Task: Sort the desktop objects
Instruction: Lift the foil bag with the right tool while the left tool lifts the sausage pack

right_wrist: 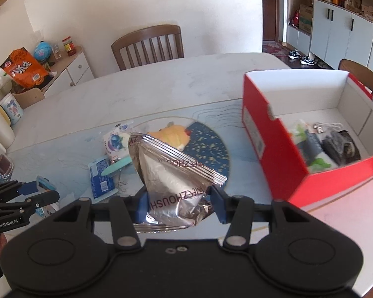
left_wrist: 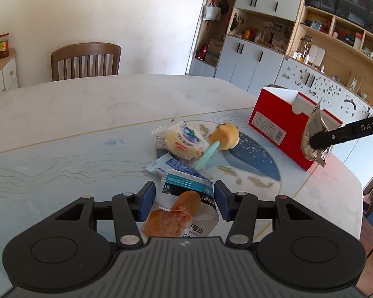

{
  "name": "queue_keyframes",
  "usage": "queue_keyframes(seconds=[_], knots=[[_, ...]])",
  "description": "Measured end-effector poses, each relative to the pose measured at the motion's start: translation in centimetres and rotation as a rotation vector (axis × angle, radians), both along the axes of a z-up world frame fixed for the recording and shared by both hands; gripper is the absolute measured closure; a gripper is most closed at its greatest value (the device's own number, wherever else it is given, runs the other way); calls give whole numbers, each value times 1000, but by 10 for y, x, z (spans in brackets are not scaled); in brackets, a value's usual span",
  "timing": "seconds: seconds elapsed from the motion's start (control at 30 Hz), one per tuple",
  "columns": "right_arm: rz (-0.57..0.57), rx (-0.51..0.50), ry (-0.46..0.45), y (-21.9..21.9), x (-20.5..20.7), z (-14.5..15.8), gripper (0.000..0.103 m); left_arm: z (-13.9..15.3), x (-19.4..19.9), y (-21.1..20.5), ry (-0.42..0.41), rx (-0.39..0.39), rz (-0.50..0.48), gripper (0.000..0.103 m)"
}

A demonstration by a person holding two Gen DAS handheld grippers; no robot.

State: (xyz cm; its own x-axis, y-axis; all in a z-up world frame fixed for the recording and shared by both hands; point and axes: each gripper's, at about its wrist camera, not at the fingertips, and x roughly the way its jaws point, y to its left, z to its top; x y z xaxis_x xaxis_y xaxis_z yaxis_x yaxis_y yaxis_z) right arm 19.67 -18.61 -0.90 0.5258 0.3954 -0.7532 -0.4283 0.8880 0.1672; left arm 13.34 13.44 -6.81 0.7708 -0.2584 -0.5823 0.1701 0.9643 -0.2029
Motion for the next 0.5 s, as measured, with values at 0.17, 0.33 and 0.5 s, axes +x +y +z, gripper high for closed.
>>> queue_keyframes(seconds=[0.17,0.33,0.5], knots=[[-17,1,-8,-20,1,5,52,8,-5,-11,-3,3,13,53],[-29,23,-20,-42,5,11,52,18,-9,-24,-13,1,18,53],[-41,39,-29,-59,11,16,52,26,-13,-37,-21,-8,20,54]])
